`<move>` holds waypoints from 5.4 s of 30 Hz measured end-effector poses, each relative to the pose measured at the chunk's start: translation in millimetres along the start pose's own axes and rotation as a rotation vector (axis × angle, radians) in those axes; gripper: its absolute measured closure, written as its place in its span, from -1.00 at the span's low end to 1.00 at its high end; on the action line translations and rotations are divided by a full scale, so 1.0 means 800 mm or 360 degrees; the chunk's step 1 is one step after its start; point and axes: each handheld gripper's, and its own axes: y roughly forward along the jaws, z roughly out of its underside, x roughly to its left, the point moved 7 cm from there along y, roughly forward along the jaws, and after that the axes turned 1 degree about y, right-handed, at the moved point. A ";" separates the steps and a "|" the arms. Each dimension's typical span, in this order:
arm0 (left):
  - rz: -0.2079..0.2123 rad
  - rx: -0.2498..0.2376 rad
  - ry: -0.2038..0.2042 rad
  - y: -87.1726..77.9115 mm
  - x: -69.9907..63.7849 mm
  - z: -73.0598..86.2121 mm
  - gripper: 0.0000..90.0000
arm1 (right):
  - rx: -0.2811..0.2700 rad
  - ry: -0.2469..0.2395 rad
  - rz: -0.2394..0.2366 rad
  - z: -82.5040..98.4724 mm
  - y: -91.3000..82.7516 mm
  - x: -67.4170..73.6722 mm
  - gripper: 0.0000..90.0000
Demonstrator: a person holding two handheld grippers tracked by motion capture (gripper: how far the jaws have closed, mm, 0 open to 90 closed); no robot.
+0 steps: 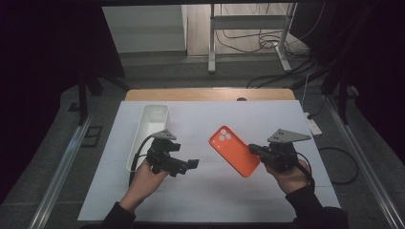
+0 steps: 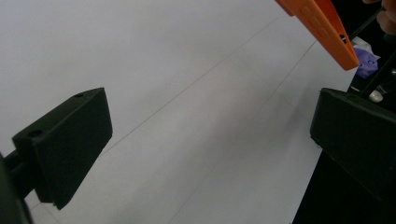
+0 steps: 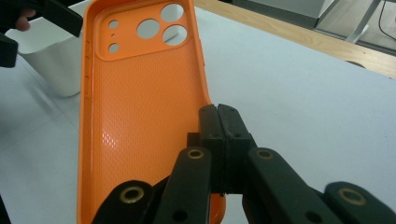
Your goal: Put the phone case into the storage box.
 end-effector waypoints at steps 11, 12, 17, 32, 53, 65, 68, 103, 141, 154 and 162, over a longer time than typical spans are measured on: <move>0.0062 0.0006 -0.0055 0.012 -0.004 -0.002 -1.00 | 0.0012 -0.0028 -0.0034 -0.001 0.012 0.020 0.98; 0.0073 0.0008 -0.0054 0.013 -0.005 -0.002 -1.00 | 0.0014 -0.0032 -0.0038 -0.002 0.013 0.022 0.98; 0.0100 0.0006 -0.0069 0.016 -0.007 -0.005 -1.00 | 0.0018 -0.0030 -0.0049 -0.002 0.017 0.028 0.98; 0.0252 -0.0010 -0.0121 0.030 -0.024 -0.017 -0.94 | -0.0005 -0.0052 -0.0075 -0.005 0.026 0.050 0.98; 0.0458 -0.0040 -0.0280 0.039 -0.034 -0.021 -0.05 | -0.0051 -0.0072 -0.0130 -0.009 0.027 0.071 0.98; 0.0645 -0.0082 -0.0453 0.040 -0.039 -0.021 0.67 | -0.0042 -0.0101 -0.0122 -0.007 0.030 0.073 0.98; 0.0678 -0.0093 -0.0507 0.040 -0.038 -0.020 0.80 | -0.0036 -0.0107 -0.0117 -0.007 0.030 0.073 0.98; 0.0337 0.0027 -0.0231 0.030 -0.013 -0.004 0.89 | 0.0188 0.0017 -0.0271 0.022 0.049 0.064 -0.58; 0.0486 0.0108 0.0027 0.033 -0.036 -0.003 0.88 | 0.0244 -0.0079 -0.0515 0.041 0.067 0.091 -1.00; 0.0599 0.0117 0.0105 0.034 -0.053 -0.004 0.88 | 0.0381 -0.0095 -0.0596 0.047 0.071 0.108 -0.99; 0.0664 0.0112 0.0130 0.033 -0.060 -0.005 0.88 | 0.0382 -0.0134 -0.0626 0.045 0.067 0.112 -0.43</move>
